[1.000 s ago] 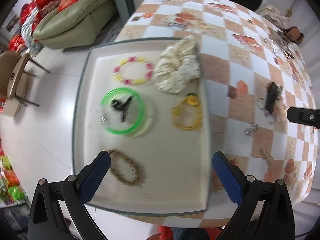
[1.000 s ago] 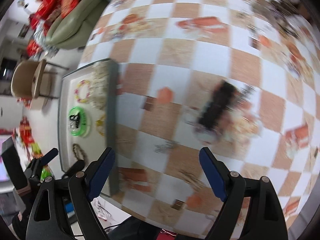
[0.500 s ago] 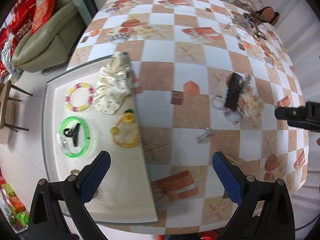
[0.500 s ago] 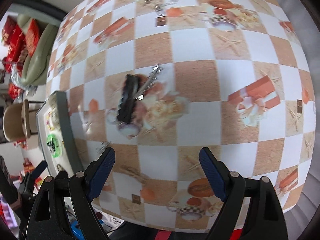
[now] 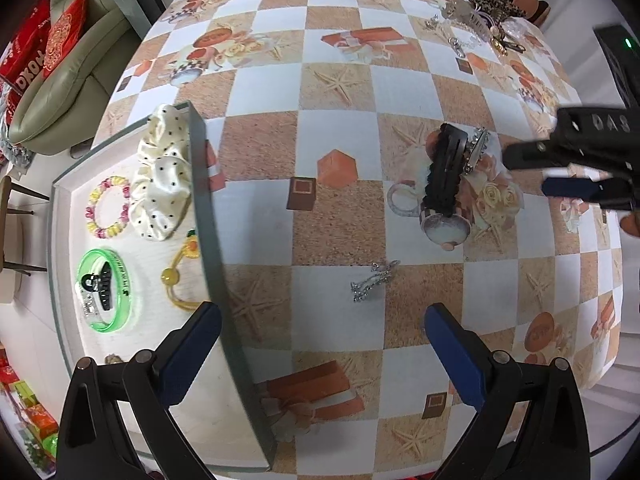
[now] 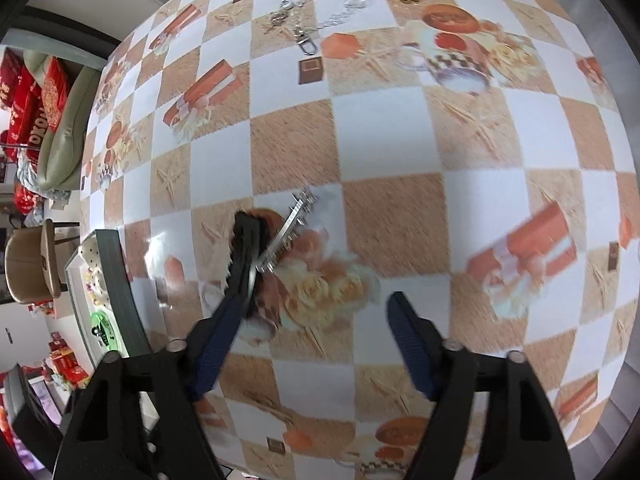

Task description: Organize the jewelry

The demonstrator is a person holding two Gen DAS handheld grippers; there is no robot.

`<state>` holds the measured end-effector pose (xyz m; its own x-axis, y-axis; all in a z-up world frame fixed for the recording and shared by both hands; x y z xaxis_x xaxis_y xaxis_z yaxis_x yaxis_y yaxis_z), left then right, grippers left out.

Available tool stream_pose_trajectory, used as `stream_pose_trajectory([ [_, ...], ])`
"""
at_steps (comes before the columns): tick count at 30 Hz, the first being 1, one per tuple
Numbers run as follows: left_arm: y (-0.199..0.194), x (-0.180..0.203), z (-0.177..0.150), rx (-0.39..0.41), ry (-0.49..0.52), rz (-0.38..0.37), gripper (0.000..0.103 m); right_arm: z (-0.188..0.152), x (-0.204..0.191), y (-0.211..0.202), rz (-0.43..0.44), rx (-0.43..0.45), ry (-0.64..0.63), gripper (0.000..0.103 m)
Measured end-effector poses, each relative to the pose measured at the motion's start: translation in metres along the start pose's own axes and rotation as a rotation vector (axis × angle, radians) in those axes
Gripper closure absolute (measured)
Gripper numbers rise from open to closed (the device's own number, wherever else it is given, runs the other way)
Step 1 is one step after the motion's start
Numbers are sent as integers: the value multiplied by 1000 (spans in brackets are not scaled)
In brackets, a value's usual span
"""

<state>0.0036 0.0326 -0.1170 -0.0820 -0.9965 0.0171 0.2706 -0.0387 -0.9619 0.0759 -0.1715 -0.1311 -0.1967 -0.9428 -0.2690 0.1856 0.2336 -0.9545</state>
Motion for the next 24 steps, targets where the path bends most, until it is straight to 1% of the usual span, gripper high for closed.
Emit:
stream_pose_trajectory([
  [4, 10, 2, 1, -10, 0, 3, 0, 8, -10, 15, -1, 1, -19, 46],
  [5, 12, 3, 1, -12, 1, 3, 0, 10, -12, 18, -7, -1, -25, 48],
  [7, 16, 4, 1, -14, 1, 3, 0, 11, -14, 25, -26, -2, -36, 56],
  [10, 20, 5, 2, -15, 4, 0, 0, 13, -17, 33, -43, -8, -47, 57],
  [13, 26, 6, 4, -24, 17, 4, 10, 13, -23, 36, -67, 4, -80, 57],
  [16, 31, 8, 4, -33, 27, 1, 11, 14, -32, 39, -93, 15, -125, 57],
  [17, 32, 9, 4, -33, 34, -1, 17, 15, -35, 40, -105, 18, -142, 57],
  [18, 33, 10, 4, -37, 42, -1, 20, 15, -38, 41, -117, 22, -162, 58],
  [19, 35, 13, 3, -43, 50, -4, 23, 14, -40, 41, -129, 25, -183, 61],
  [20, 37, 15, 4, -44, 56, -6, 23, 14, -43, 42, -139, 27, -204, 63],
  [21, 38, 17, 3, -44, 66, -8, 25, 13, -44, 42, -146, 30, -224, 68],
  [22, 40, 20, 2, -48, 78, -8, 35, 12, -46, 42, -150, 32, -239, 78],
  [23, 41, 22, 1, -56, 87, -8, 43, 10, -47, 43, -166, 35, -257, 83],
  [24, 44, 25, 0, -66, 95, -11, 45, 9, -47, 43, -173, 38, -268, 88],
])
Point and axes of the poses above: each gripper's, at about its wrist camera, not at the fingertips, and y roughly the way its jaws point, x to its right, z to its top, the point moved 2 cm from there along y, roughly the way its jaws point, and after that the axes turned 9 degrees about x, right-handed, at the moved point
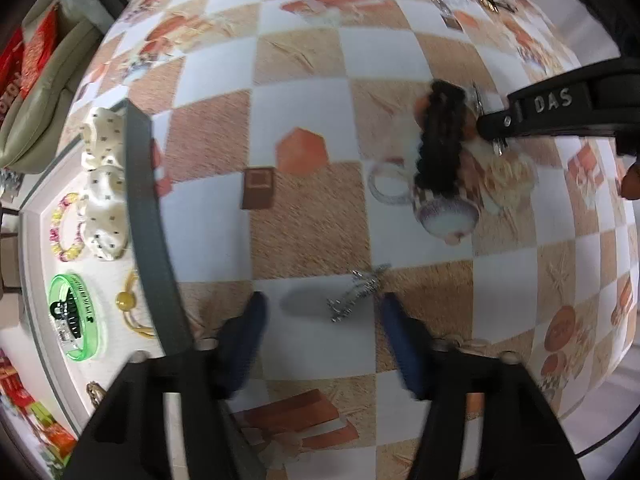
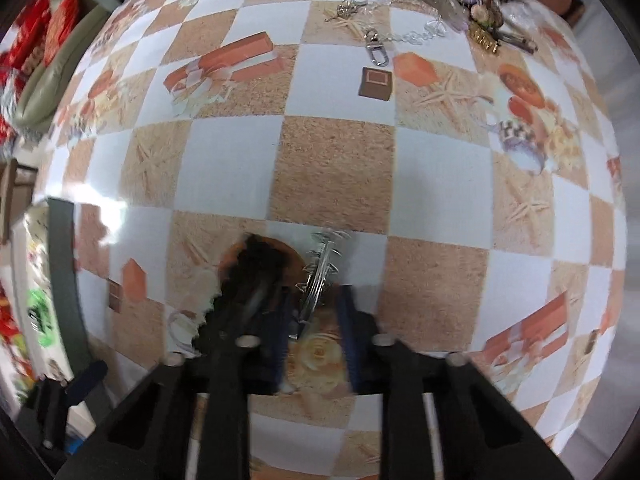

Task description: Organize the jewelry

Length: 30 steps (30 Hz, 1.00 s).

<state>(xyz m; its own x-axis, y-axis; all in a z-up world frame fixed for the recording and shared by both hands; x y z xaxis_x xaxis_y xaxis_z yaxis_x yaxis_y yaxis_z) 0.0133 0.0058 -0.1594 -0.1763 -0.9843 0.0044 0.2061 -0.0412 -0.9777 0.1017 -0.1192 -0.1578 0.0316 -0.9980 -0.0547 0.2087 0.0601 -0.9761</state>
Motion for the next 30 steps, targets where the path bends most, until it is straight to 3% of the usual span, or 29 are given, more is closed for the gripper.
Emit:
stream_pose_trajectory([
  [5, 4, 15, -4, 2, 23, -19, 67, -7, 6, -3, 29, 11, -6, 88],
  [8, 5, 19, -7, 6, 17, -22, 74, -10, 15, -4, 58, 11, 21, 89],
  [10, 4, 17, -6, 9, -7, -41, 87, -14, 22, -6, 74, 10, 41, 89],
  [19, -10, -1, -8, 31, -121, -170, 87, -31, 54, -18, 131, 12, 111, 92],
  [30, -38, -16, -6, 54, -132, -191, 87, -42, 62, -35, 169, 16, 142, 92],
])
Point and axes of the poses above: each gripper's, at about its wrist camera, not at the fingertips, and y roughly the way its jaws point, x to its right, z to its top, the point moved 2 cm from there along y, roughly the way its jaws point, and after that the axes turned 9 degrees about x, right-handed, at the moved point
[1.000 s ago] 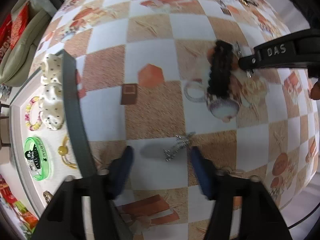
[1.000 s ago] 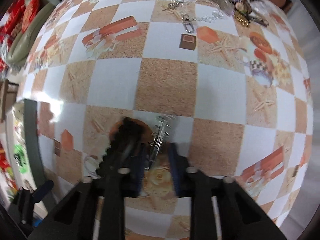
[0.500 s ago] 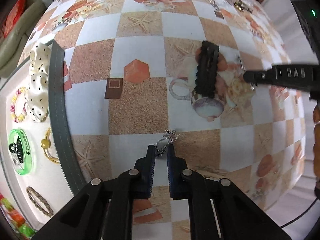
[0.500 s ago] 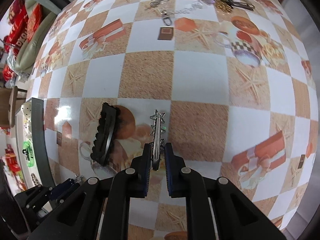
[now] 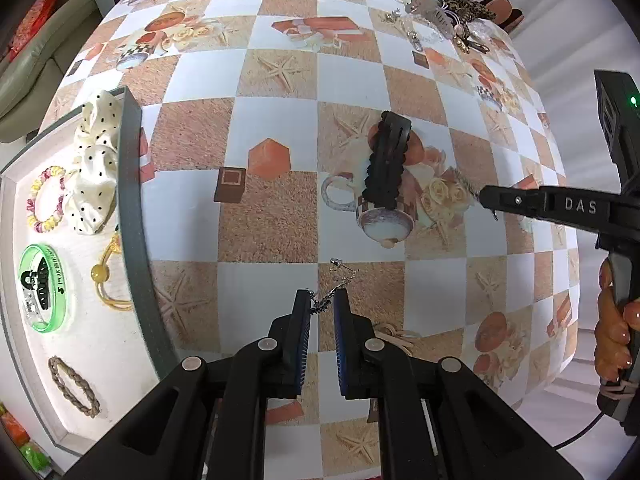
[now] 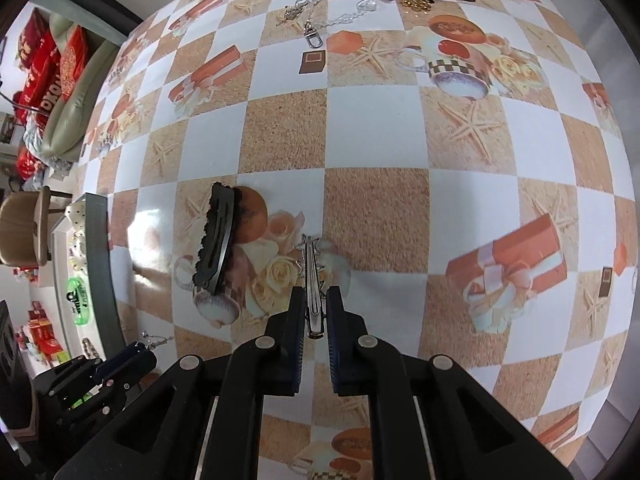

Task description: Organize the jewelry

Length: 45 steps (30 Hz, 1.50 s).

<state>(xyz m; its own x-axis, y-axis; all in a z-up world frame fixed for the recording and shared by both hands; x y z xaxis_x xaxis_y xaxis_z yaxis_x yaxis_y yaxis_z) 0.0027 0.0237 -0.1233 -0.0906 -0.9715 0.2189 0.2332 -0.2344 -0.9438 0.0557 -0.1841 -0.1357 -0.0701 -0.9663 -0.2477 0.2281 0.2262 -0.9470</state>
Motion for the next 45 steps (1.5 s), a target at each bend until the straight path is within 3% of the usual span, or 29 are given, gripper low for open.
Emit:
stream_pose_trajectory([
  [11, -27, -6, 0, 43, -12, -8, 87, -14, -3, -20, 24, 1, 6, 92],
  [20, -33, -12, -1, 52, -18, -6, 87, -30, -4, 8, -22, -81, -39, 91],
  [21, -33, -13, -1, 50, -18, -6, 87, -31, -4, 10, -29, -85, -47, 88],
  [24, -32, -14, -2, 47, -16, -5, 87, -33, -7, 17, -45, -84, -65, 61],
  [27, -31, -14, -4, 41, -12, -5, 87, -32, -11, 23, -69, -81, -88, 61],
  [29, -31, -12, -4, 40, -10, -4, 87, -31, -15, 24, -85, -77, -109, 67],
  [30, -31, -12, -5, 40, -9, -5, 87, -30, -18, 25, -110, -76, -132, 86],
  [35, -34, -10, -5, 47, -10, -8, 87, -31, -21, 22, -101, -72, -144, 85],
  [38, -38, -11, -5, 56, -16, -9, 87, -30, -19, 10, -48, -60, -108, 86],
  [42, -44, -13, -5, 71, -22, -11, 87, -29, -19, -5, -13, -41, -92, 101],
  [45, -49, -17, -6, 83, -32, -8, 87, -23, -25, -15, 7, -26, -96, 101],
])
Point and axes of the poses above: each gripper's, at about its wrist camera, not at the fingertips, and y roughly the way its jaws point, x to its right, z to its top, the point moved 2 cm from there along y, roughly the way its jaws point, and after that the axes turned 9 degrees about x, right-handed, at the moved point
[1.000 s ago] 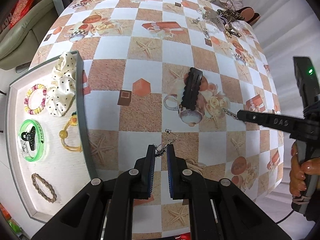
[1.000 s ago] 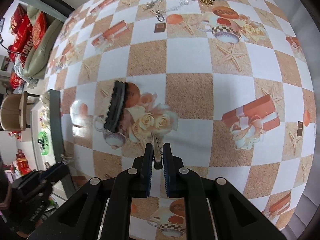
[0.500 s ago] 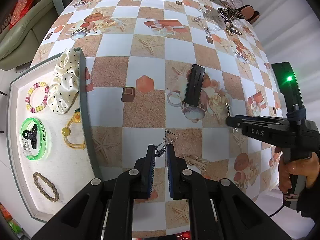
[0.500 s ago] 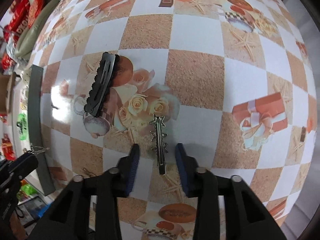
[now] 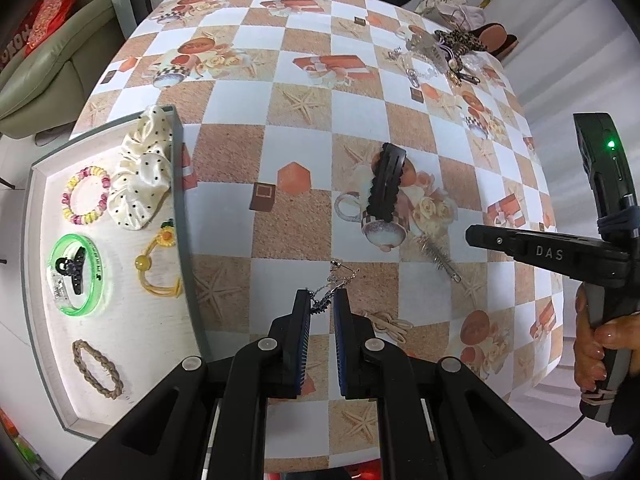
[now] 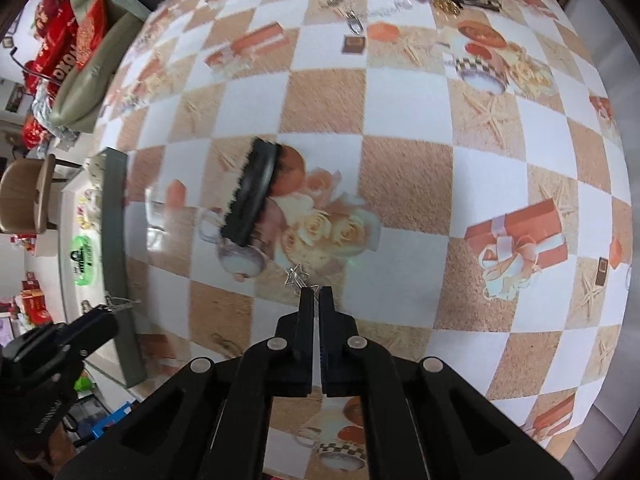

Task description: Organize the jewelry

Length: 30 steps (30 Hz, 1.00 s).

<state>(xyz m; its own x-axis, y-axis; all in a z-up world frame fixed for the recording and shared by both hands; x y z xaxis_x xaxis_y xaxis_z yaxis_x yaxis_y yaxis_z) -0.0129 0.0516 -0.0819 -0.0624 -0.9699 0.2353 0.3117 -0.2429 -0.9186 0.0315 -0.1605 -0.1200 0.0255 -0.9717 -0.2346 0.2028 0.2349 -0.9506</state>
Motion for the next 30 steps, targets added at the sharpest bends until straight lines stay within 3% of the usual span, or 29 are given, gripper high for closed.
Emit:
stream_pose_trajectory([
  [6, -7, -10, -2, 12, -19, 8, 87, -4, -7, 11, 12, -42, -27, 99],
  [8, -8, -12, -4, 9, -19, 10, 87, -8, -13, 19, -11, -63, -74, 84],
  [9, -7, -12, -5, 7, -20, 11, 87, -11, -17, 24, -30, -66, -107, 68],
  [10, -7, -13, -6, 4, -19, 13, 87, -13, -21, 30, -61, -64, -155, 63],
  [14, -7, -14, -11, -3, -20, 17, 87, -24, -33, 46, -113, -83, -273, 64],
  [15, -7, -14, -12, -4, -21, 17, 87, -25, -36, 47, -127, -82, -294, 68],
  [16, -6, -14, -13, -6, -23, 17, 87, -27, -39, 47, -165, -77, -329, 82],
  [17, -6, -14, -13, -8, -25, 17, 87, -27, -39, 46, -170, -74, -333, 84],
  [30, -17, -21, -12, 21, -46, 19, 87, 0, -36, -11, 34, 0, -137, 87],
])
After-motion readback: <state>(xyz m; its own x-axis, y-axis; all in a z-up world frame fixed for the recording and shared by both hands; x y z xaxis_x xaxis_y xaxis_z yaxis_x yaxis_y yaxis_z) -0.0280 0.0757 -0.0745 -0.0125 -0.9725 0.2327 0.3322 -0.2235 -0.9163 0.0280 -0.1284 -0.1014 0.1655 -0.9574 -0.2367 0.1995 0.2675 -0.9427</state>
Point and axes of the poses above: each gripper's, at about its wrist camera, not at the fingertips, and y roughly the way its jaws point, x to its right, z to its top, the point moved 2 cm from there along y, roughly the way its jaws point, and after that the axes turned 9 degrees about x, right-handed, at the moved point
